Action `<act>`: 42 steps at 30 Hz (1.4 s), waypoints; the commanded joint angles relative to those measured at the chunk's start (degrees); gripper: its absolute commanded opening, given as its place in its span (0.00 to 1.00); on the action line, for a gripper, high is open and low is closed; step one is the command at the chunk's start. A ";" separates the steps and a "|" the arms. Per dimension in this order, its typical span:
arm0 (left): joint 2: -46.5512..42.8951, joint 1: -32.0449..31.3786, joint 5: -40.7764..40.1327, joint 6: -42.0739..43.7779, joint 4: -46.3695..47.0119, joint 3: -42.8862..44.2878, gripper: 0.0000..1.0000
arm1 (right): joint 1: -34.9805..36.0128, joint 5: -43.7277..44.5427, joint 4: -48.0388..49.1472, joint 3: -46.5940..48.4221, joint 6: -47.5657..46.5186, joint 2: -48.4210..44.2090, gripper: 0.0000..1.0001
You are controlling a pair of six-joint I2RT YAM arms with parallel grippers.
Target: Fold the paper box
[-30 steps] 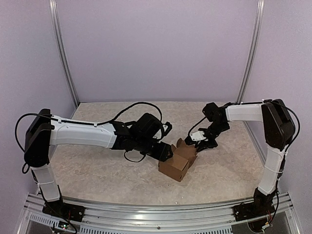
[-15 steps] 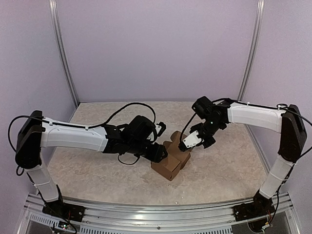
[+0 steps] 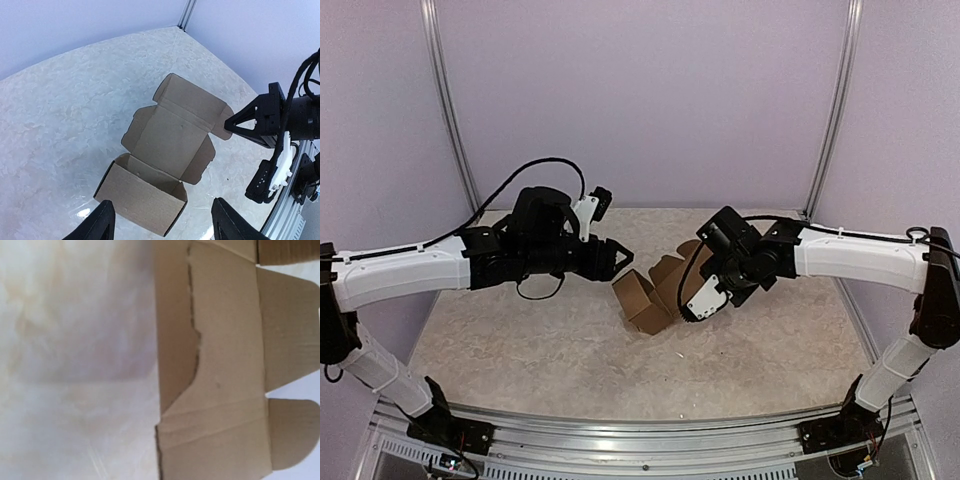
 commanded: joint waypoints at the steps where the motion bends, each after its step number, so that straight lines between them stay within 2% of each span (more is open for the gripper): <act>1: 5.45 2.71 3.52 6.70 -6.58 9.83 0.65 | 1.67 6.22 3.27 -1.55 -2.90 -0.61 0.03; 5: 12.78 6.27 7.47 12.14 -10.24 19.09 0.65 | 3.02 6.56 3.23 -0.85 -3.32 -0.74 0.02; 10: 22.21 11.44 18.05 18.00 -17.05 32.03 0.65 | 5.04 6.94 2.39 0.12 -3.51 -0.41 0.02; 16: 31.00 12.18 24.13 23.80 -21.05 41.10 0.65 | 6.42 7.79 2.35 0.37 -3.95 0.40 0.01; 25: 41.59 11.80 29.30 24.76 -22.77 51.57 0.63 | 8.02 7.76 1.42 2.24 -3.60 1.99 0.01; 37: 48.75 12.04 32.48 24.95 -24.65 57.79 0.29 | 8.29 8.24 1.42 3.18 -3.78 3.41 0.01; 42: 50.41 12.11 35.31 24.97 -25.58 59.81 0.21 | 8.33 8.23 1.17 3.09 -3.70 3.42 0.01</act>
